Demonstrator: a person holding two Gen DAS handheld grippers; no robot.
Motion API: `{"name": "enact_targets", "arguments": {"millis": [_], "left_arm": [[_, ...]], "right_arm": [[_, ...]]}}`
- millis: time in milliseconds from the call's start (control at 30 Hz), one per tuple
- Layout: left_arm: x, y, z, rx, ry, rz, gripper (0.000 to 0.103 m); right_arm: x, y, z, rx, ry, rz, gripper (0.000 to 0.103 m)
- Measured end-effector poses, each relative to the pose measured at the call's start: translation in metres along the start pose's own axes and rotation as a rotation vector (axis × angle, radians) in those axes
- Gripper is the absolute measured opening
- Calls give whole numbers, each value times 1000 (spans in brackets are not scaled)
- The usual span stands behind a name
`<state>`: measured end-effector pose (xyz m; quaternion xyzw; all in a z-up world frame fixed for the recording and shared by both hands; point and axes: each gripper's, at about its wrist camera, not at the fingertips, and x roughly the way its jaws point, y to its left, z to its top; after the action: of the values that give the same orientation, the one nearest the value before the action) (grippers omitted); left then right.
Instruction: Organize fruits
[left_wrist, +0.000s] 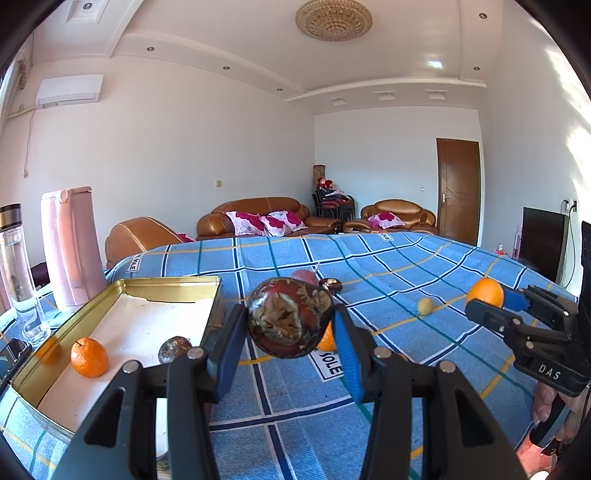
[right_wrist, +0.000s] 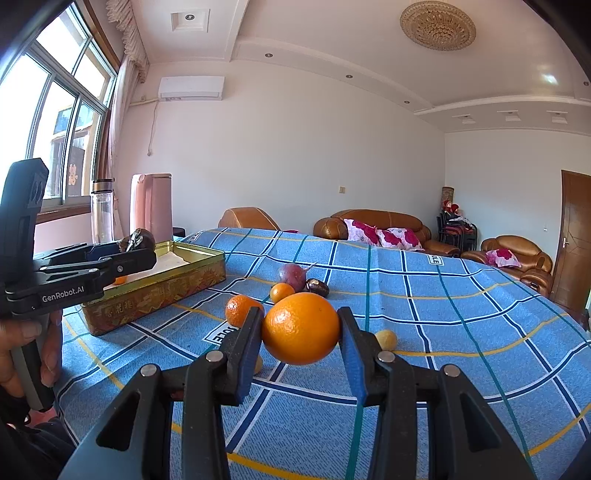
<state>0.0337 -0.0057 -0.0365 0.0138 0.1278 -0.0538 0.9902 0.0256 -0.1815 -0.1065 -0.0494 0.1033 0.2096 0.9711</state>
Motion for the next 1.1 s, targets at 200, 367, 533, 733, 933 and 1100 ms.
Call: {"name": "enact_targets", "arguments": {"millis": [200,367,533,733,933,1100], "left_arm": [[-4,-5,-1,25,-25,17,49],[-9,-10,-1,50,-54,32,49],[-14,-14,-1,67,-80,44,49],[-16,-16,0,67,-90,46,49],[-16,-16,0,72,-96,56,49],[-17,-12,2,66,-93,64,49]], "right_arm": [[-3,4,0,-16,-18,-2,43],[-7,6,-2,-26,-45,-5,43],[-11,7,-2,-36,-73,-3,43],[-13,8,-2,-39,-75,9,43],[-10,9,0,-53,-61,4,43],[-8,13,3,-62,-55,12,43]]}}
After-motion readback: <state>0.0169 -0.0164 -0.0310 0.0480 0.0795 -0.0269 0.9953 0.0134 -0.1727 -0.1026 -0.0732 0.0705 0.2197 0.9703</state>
